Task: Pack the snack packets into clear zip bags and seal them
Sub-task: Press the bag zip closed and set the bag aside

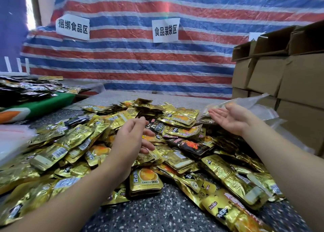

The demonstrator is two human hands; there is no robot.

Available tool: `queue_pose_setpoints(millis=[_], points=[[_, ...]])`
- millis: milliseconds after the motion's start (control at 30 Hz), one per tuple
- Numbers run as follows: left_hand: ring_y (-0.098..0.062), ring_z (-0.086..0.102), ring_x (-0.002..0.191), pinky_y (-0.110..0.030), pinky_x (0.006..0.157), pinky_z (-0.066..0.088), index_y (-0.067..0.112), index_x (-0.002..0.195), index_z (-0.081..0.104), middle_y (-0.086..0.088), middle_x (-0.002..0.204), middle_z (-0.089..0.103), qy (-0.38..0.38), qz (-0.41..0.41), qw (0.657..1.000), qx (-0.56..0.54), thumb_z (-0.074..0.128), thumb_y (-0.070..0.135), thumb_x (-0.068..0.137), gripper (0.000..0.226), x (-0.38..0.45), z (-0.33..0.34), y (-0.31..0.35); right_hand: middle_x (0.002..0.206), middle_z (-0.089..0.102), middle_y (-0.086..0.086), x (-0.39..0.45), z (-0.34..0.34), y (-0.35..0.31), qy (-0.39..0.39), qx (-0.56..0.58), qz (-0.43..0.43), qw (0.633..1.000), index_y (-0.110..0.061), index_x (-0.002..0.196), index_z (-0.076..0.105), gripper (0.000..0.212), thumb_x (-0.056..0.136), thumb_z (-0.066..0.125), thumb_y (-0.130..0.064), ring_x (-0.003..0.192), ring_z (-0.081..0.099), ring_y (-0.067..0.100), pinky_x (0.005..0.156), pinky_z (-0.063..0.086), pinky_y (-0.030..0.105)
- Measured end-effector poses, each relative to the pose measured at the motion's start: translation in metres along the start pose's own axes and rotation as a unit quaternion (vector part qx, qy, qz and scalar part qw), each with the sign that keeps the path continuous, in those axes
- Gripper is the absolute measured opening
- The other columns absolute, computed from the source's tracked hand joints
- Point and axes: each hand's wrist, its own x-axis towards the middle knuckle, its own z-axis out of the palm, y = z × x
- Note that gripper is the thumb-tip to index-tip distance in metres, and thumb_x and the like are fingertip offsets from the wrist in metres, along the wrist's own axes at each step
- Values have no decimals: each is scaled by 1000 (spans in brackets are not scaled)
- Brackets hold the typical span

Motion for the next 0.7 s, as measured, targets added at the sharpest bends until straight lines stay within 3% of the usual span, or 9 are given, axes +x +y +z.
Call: queue_pose_setpoints(millis=[167,300,433,567,700], points=[[-14,61,51,-22,43,45,18,104,60,-6,87,69,5,-5,1000,3,44,38,102,26,0,0,0,110,62,21,-6,0,8,-6,-34,-18,999,3,140,41,39,107,38,-19,95,66,29,62,62,34],[-14,60,51,-22,43,45,17,102,61,-3,83,69,6,-6,1000,19,47,34,102,23,-2,2,-2,89,62,11,-17,1,18,24,-74,-43,996,-4,101,56,21,105,42,-20,82,64,21,54,59,27],[-14,60,51,-21,44,45,16,101,62,-2,82,69,9,-4,1000,29,48,29,102,19,-2,1,-2,58,53,0,-40,16,27,35,-99,-55,993,-16,70,48,34,103,46,-24,61,57,16,59,49,30],[-11,57,48,-20,42,43,16,94,64,3,67,66,20,23,998,61,49,23,102,18,-1,1,-1,48,51,-3,-75,41,47,-13,-135,-58,989,-17,66,45,38,102,47,-27,49,55,15,50,48,28],[-7,44,38,-24,43,38,17,80,65,7,44,50,19,55,989,139,42,41,103,40,-5,3,-1,47,54,-1,-100,55,78,-52,-192,-74,977,-15,60,47,43,102,45,-25,48,56,15,55,48,30]])
